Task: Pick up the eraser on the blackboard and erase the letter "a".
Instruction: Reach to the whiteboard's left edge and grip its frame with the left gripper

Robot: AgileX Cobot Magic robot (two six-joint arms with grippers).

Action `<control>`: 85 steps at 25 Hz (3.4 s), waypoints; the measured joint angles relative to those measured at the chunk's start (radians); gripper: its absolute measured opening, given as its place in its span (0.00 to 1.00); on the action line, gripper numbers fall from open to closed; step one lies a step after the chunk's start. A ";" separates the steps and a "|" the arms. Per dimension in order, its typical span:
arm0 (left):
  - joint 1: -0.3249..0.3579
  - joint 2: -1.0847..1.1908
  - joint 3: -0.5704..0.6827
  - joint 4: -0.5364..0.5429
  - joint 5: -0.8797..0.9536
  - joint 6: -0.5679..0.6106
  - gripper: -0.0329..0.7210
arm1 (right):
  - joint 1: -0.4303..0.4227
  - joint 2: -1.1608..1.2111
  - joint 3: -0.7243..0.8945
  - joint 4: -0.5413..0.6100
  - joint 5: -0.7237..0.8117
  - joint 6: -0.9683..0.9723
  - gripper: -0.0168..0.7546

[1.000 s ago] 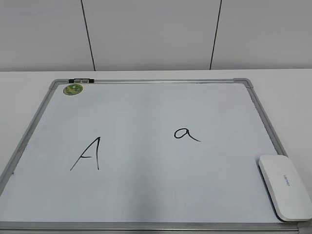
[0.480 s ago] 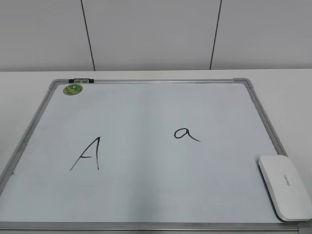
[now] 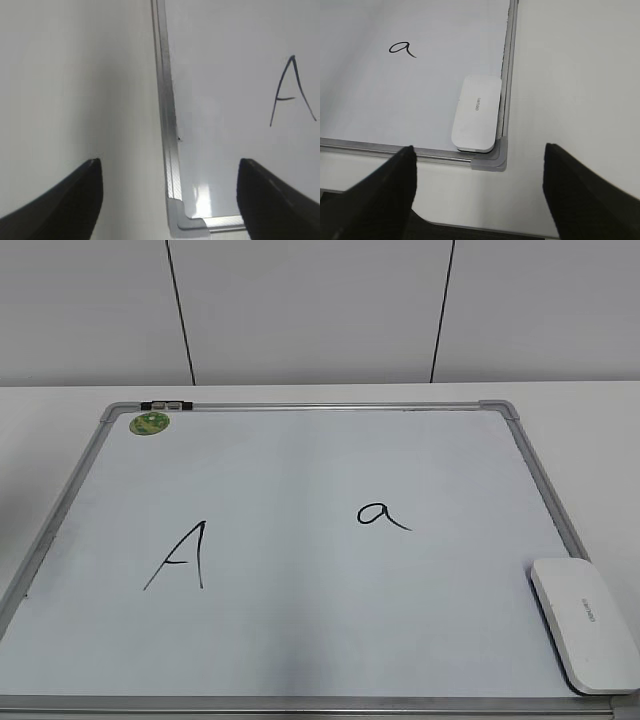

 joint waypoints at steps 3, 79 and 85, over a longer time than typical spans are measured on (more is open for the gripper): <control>0.000 0.165 -0.121 -0.025 0.076 0.021 0.87 | 0.000 0.000 0.000 0.000 0.000 0.000 0.78; 0.174 0.866 -0.392 -0.416 -0.008 0.453 0.24 | 0.000 0.000 0.000 0.000 0.000 0.000 0.78; 0.174 0.866 -0.393 -0.419 -0.005 0.453 0.17 | 0.000 0.000 0.000 0.000 0.000 0.000 0.78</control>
